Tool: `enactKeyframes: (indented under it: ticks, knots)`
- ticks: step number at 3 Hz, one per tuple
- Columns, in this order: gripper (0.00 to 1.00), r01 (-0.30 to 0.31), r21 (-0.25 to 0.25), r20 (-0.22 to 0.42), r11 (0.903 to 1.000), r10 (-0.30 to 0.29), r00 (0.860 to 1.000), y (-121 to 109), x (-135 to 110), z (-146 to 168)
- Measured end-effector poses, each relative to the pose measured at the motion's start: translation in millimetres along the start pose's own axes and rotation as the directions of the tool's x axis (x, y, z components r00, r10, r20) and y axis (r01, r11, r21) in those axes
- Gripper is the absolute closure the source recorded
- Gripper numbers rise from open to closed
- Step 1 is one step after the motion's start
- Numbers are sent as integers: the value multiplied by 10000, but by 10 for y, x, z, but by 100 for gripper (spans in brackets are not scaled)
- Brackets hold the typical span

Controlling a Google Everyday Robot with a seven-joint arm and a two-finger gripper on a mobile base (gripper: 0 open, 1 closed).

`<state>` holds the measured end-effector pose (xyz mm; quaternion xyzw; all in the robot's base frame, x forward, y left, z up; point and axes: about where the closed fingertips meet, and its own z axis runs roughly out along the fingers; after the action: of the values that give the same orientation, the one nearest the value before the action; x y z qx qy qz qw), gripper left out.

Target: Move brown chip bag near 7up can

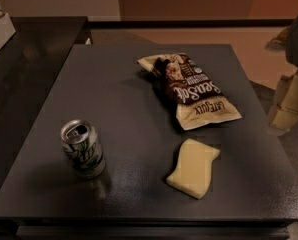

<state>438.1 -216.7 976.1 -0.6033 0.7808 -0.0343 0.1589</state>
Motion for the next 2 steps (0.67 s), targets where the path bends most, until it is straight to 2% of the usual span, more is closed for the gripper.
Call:
enactKeyframes:
  ticks: [1,2]
  knots:
    - [0,-1,2,1,10000,1,10000,0,0,0]
    - [0,-279,12,62,9996,279,9996,-93,-104,100]
